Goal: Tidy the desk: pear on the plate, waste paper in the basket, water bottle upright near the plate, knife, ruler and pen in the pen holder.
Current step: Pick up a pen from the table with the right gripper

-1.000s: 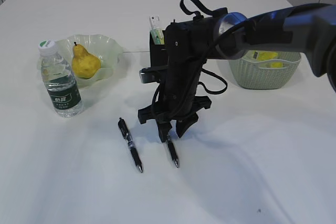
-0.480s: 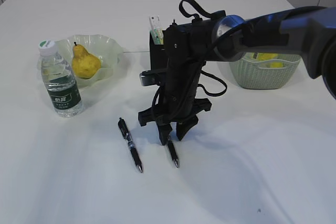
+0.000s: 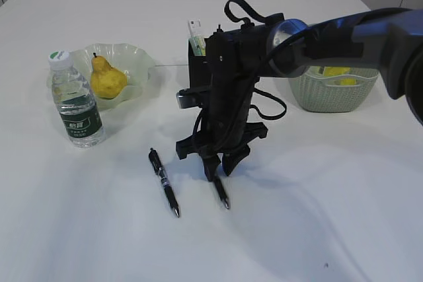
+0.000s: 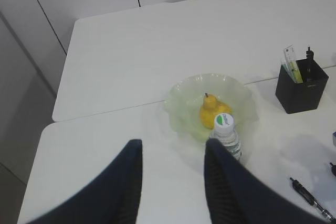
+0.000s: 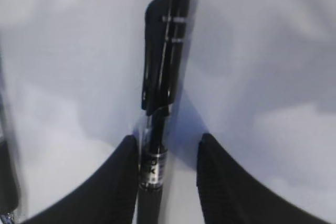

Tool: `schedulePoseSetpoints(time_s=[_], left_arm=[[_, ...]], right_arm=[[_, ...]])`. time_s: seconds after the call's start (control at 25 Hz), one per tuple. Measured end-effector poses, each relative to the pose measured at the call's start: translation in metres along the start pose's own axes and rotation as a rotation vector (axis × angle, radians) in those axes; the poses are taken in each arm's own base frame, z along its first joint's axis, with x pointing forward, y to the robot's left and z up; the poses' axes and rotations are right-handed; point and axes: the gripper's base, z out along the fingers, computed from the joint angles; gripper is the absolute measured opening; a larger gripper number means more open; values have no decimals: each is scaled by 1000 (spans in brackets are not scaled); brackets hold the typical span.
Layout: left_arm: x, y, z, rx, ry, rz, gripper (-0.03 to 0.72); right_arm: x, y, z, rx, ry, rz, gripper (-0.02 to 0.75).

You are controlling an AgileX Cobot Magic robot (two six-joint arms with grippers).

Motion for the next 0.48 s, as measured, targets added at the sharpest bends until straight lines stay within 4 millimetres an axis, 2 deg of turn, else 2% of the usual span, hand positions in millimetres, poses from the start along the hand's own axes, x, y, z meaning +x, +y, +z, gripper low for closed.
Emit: schedulePoseSetpoints(time_s=[0.24,0.48], left_arm=[[0,0,0,-2,-1,1,275],[0,0,0,-2,-1,1,275]], right_arm=[[-1,-4,0,42,-7,-24,120],[-1,-4,-3,52,9,-30,92]])
